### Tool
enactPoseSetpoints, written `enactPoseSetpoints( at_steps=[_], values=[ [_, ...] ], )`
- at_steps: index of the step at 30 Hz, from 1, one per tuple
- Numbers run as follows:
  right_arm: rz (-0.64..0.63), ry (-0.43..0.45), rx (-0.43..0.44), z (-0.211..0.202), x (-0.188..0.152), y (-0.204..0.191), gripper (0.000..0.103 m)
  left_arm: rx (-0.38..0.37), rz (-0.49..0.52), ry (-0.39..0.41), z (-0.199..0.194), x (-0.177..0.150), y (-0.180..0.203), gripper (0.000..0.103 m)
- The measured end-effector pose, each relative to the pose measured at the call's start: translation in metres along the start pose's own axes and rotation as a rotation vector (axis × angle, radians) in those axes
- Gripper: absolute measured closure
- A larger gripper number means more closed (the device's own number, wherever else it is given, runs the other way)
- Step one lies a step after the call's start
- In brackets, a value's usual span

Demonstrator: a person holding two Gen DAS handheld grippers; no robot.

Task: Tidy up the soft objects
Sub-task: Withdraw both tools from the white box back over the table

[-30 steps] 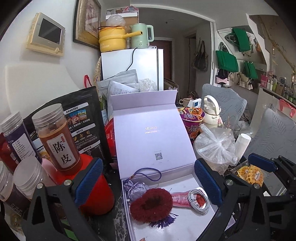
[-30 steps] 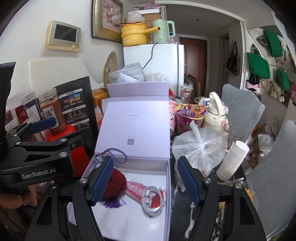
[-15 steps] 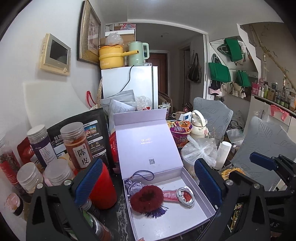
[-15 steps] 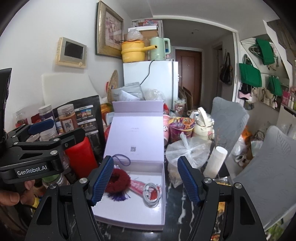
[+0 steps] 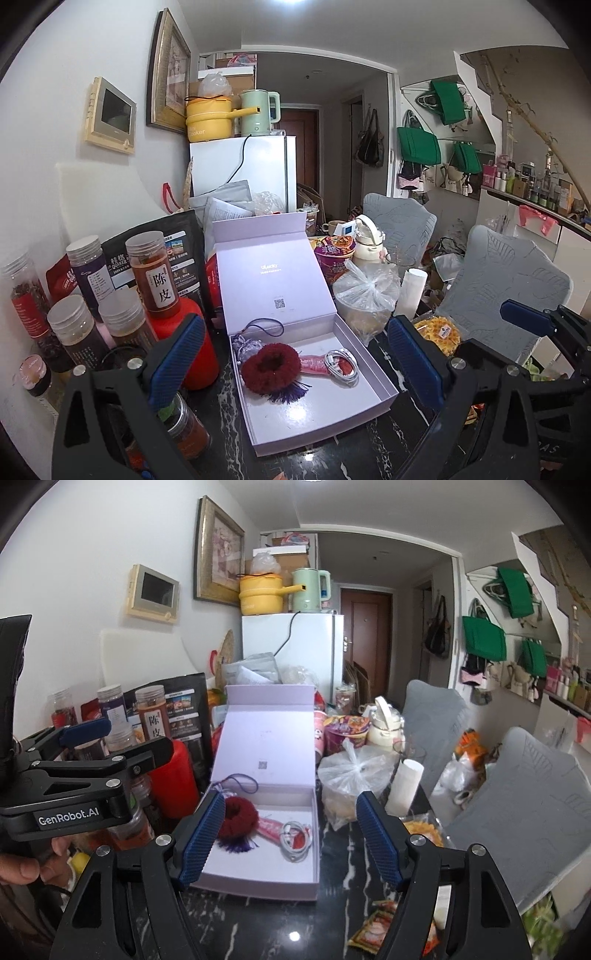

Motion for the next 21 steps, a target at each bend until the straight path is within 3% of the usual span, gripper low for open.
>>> enactPoseSetpoints(
  at_steps=[21],
  values=[
    [0.105, -0.061, -0.157, -0.063, -0.082, 0.043, 0.029, -0.188, 0.092, -0.023, -0.034, -0.061, 0.074, 0.002]
  ],
)
Point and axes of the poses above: each gripper's, at about its wrist camera, not at the fingertips, and z roughly the way its jaws point, y to its right, x to its top, the point moved 8 cm from there along z, roughly the way its jaws point, and after that the axes turned 11 degrees about x, right-handed, at the moved point
